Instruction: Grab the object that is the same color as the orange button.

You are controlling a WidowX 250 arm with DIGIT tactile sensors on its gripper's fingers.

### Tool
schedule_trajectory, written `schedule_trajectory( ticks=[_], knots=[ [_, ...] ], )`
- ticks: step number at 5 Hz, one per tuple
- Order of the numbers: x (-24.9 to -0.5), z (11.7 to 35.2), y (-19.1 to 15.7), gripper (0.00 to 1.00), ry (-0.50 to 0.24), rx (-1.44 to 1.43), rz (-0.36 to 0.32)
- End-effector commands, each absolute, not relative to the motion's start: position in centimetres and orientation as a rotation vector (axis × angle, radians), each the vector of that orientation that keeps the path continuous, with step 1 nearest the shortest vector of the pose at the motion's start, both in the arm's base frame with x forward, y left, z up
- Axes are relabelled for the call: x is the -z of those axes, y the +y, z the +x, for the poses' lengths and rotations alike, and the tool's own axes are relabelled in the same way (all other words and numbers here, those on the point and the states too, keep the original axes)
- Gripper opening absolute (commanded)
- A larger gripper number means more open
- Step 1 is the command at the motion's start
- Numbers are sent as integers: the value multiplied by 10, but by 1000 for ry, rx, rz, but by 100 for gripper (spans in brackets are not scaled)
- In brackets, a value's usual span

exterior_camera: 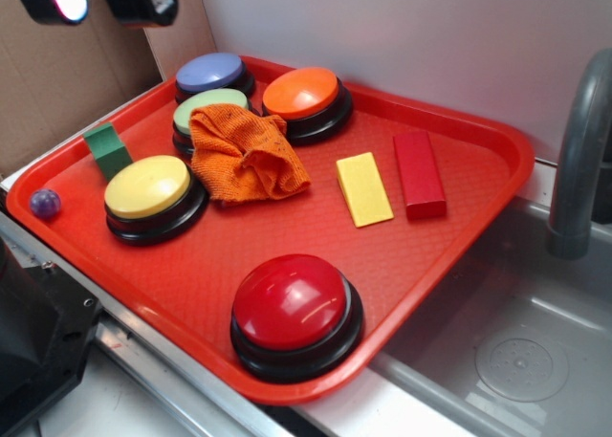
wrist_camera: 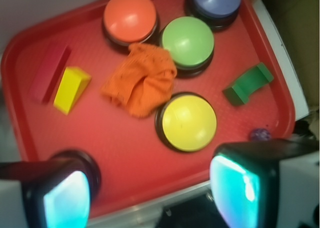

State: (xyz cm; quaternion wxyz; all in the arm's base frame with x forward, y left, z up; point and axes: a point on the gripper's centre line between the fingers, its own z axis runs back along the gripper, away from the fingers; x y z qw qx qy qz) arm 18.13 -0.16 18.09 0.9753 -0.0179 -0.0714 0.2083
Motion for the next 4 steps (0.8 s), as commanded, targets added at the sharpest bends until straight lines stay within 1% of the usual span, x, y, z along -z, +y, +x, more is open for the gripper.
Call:
schedule_trajectory(
  ticks=[1,2,4],
  knots=[
    [-145,216,16,100,-209,-616,-58],
    [-124,227,27,100,-196,-693,-51],
    [-90,237,36,100,-171,-723,-55]
  ],
)
